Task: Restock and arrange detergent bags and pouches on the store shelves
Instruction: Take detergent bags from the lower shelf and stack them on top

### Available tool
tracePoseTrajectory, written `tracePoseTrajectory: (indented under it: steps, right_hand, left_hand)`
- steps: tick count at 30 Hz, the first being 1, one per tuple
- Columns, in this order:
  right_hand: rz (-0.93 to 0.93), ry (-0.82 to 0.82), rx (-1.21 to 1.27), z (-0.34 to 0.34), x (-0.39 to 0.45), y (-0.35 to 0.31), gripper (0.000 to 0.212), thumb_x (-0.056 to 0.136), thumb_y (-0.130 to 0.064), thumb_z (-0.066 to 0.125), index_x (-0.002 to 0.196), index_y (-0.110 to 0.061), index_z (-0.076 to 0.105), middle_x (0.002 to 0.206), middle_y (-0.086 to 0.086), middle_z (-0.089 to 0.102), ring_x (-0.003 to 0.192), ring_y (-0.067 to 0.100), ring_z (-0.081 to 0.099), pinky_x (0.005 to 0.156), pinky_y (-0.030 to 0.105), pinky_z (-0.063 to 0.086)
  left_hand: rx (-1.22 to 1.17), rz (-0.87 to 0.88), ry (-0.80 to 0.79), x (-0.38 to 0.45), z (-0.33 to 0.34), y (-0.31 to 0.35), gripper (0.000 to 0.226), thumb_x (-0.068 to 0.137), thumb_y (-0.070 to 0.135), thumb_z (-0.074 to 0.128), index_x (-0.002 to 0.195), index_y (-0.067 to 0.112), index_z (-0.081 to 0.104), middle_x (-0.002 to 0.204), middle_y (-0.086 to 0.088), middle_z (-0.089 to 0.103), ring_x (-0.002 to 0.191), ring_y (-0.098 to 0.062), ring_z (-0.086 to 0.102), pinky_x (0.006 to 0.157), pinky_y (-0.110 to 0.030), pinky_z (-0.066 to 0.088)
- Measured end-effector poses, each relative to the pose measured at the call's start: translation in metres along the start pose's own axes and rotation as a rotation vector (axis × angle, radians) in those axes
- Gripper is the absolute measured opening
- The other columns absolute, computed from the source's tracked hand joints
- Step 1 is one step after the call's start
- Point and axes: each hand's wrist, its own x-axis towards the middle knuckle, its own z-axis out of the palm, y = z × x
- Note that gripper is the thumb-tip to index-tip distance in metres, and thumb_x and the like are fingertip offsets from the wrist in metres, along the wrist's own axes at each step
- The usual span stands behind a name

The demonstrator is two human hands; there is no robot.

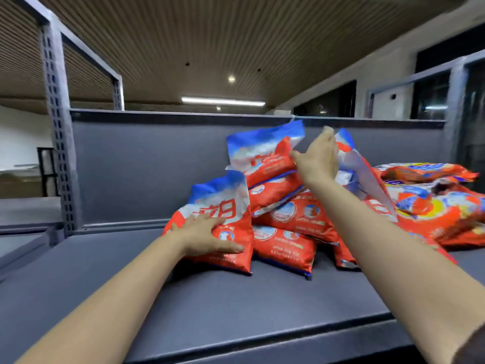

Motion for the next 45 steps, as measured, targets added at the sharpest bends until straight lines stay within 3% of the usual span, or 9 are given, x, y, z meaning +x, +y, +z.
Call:
tracePoseTrajectory:
  steps: [2,5,11,14,18,22,25,31,45]
  right_hand:
    - [-0.242,0.058,-0.086,0.006,-0.005,0.001,0.049,0.087,-0.026,0.062,0.13,-0.01,0.045,0.126,0.014,0.05,0.118,0.034,0.046,0.096,0.045,0.039]
    - [-0.339,-0.375,-0.159,0.013,-0.015,0.006,0.043,0.091,-0.042,0.055,0.125,-0.016,0.056,0.125,0.009,0.06,0.118,0.03,0.052,0.098,0.041,0.04]
    - [-0.443,-0.49,-0.332,0.024,-0.035,0.009,0.036,0.093,-0.038,0.047,0.128,-0.031,0.057,0.123,0.003,0.064,0.126,0.025,0.047,0.117,0.049,0.004]
    - [-0.455,-0.481,-0.288,0.017,-0.043,0.01,0.035,0.092,-0.034,0.049,0.125,-0.027,0.06,0.121,0.004,0.065,0.123,0.026,0.048,0.115,0.047,0.011]
    - [-0.516,-0.47,-0.126,0.001,-0.061,0.013,0.035,0.089,-0.025,0.055,0.122,-0.014,0.063,0.123,0.009,0.063,0.119,0.027,0.051,0.102,0.04,0.036]
    - [-0.513,-0.485,-0.082,-0.023,-0.083,0.02,0.038,0.09,-0.028,0.058,0.125,-0.015,0.06,0.129,0.007,0.058,0.123,0.025,0.047,0.102,0.039,0.037]
    - [-0.528,-0.514,-0.103,-0.042,-0.1,0.023,0.041,0.091,-0.031,0.057,0.129,-0.016,0.056,0.132,0.007,0.054,0.125,0.026,0.045,0.103,0.039,0.036]
    - [-0.575,-0.599,-0.159,-0.075,-0.141,0.016,0.045,0.089,-0.04,0.056,0.13,-0.021,0.054,0.133,0.006,0.054,0.124,0.027,0.046,0.102,0.044,0.038]
    - [-0.636,-0.759,0.286,-0.135,-0.292,-0.038,0.035,0.089,-0.039,0.058,0.121,-0.025,0.061,0.122,-0.008,0.063,0.115,0.011,0.055,0.1,0.032,0.04]
  left_hand:
    - [0.007,-0.019,0.0,0.0,0.0,0.0,0.108,0.056,0.086,0.057,0.147,0.038,0.026,0.158,0.002,0.017,0.146,-0.021,0.012,0.118,-0.043,0.014]
    - [-0.011,-0.045,-0.006,0.0,-0.001,0.0,0.116,0.048,0.091,0.055,0.146,0.038,0.027,0.157,0.003,0.019,0.145,-0.021,0.014,0.118,-0.043,0.016]
    - [0.008,-0.048,0.072,-0.002,0.008,0.0,0.125,0.037,0.098,0.042,0.145,0.038,0.03,0.156,0.005,0.023,0.145,-0.022,0.016,0.115,-0.053,0.016]
    - [-0.001,-0.05,0.135,-0.009,0.01,0.003,0.111,0.054,0.09,0.052,0.145,0.031,0.032,0.155,0.001,0.027,0.142,-0.021,0.022,0.115,-0.046,0.022]
    - [-0.034,-0.101,0.234,-0.022,0.014,0.008,0.101,0.062,0.081,0.058,0.144,0.027,0.035,0.152,0.0,0.03,0.138,-0.021,0.031,0.109,-0.049,0.031]
    - [-0.146,-0.05,0.319,-0.042,0.018,0.007,0.067,0.076,0.062,0.063,0.128,0.02,0.055,0.135,0.0,0.052,0.123,-0.019,0.048,0.099,-0.03,0.038]
    - [-0.191,-0.093,0.331,-0.064,0.019,0.008,0.047,0.081,0.055,0.062,0.112,0.019,0.061,0.118,0.002,0.06,0.111,-0.02,0.054,0.088,-0.029,0.039]
    - [-0.051,-0.295,0.372,-0.129,0.009,0.022,0.037,0.085,0.053,0.054,0.108,0.024,0.063,0.117,-0.001,0.063,0.111,-0.024,0.055,0.097,-0.04,0.044]
    - [-0.056,-0.241,0.525,-0.328,0.007,0.015,0.036,0.087,0.054,0.051,0.107,0.027,0.066,0.107,0.011,0.067,0.104,-0.011,0.06,0.091,-0.04,0.048]
